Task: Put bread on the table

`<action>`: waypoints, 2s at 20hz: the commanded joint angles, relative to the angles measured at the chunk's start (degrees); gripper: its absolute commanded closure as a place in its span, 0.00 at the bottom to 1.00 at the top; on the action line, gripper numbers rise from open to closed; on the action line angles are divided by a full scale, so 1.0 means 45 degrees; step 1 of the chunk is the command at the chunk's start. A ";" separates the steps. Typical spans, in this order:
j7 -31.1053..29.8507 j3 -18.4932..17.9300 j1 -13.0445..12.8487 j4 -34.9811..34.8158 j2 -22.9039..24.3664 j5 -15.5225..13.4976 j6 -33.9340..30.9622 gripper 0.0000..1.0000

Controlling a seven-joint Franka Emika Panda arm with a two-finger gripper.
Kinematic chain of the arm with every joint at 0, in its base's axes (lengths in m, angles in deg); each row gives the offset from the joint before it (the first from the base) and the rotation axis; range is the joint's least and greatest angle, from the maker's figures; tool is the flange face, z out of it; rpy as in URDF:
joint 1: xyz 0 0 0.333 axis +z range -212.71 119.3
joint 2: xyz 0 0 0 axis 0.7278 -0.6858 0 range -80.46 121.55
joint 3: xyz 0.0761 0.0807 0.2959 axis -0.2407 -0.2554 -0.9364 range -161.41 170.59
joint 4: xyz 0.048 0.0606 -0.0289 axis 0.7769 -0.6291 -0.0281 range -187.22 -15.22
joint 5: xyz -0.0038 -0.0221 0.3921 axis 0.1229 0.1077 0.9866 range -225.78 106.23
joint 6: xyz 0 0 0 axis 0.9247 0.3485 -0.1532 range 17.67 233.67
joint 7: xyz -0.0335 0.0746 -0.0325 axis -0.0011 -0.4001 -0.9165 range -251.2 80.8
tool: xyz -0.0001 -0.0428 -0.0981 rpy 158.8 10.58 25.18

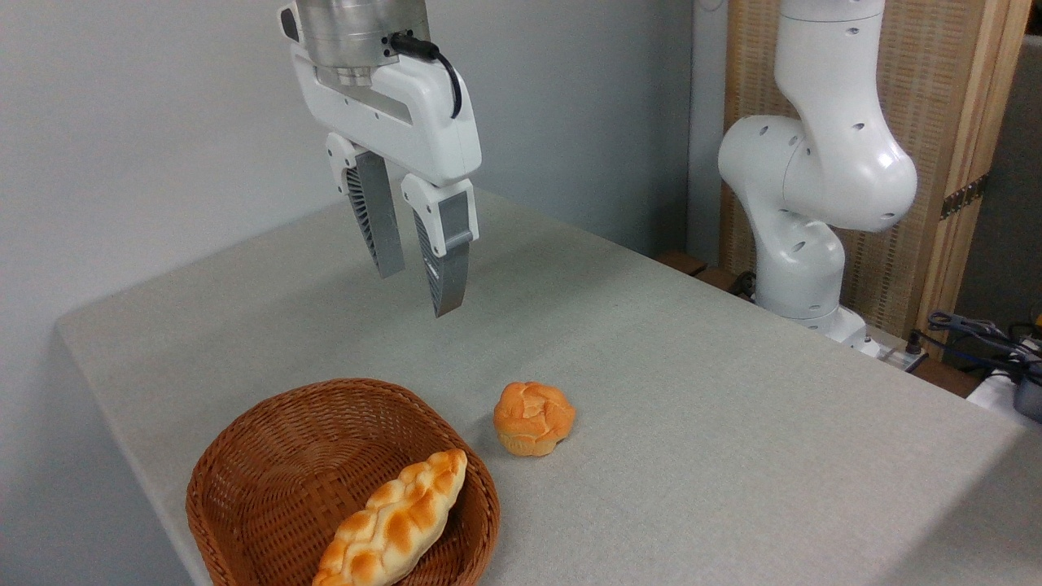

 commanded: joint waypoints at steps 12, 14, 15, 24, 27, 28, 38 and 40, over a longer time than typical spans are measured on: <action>0.0175 -0.0274 -0.0025 -0.0253 0.0393 -0.0236 -0.0241 0.00; 0.0175 -0.0293 -0.0006 -0.0253 0.0393 -0.0236 -0.0182 0.00; 0.0175 -0.0293 -0.0006 -0.0253 0.0393 -0.0236 -0.0182 0.00; 0.0214 -0.0684 -0.0006 -0.2007 0.0217 0.0562 0.3563 0.00; 0.0214 -0.0957 -0.0006 -0.2499 -0.0424 0.0897 0.5145 0.00; 0.0194 -0.1054 0.0014 -0.2499 -0.0814 0.0955 0.5595 0.00; 0.0194 -0.0997 -0.0006 -0.3729 -0.1716 0.1444 0.7338 0.00; 0.0214 -0.0900 -0.0006 -0.3769 -0.1930 0.1444 0.7357 0.00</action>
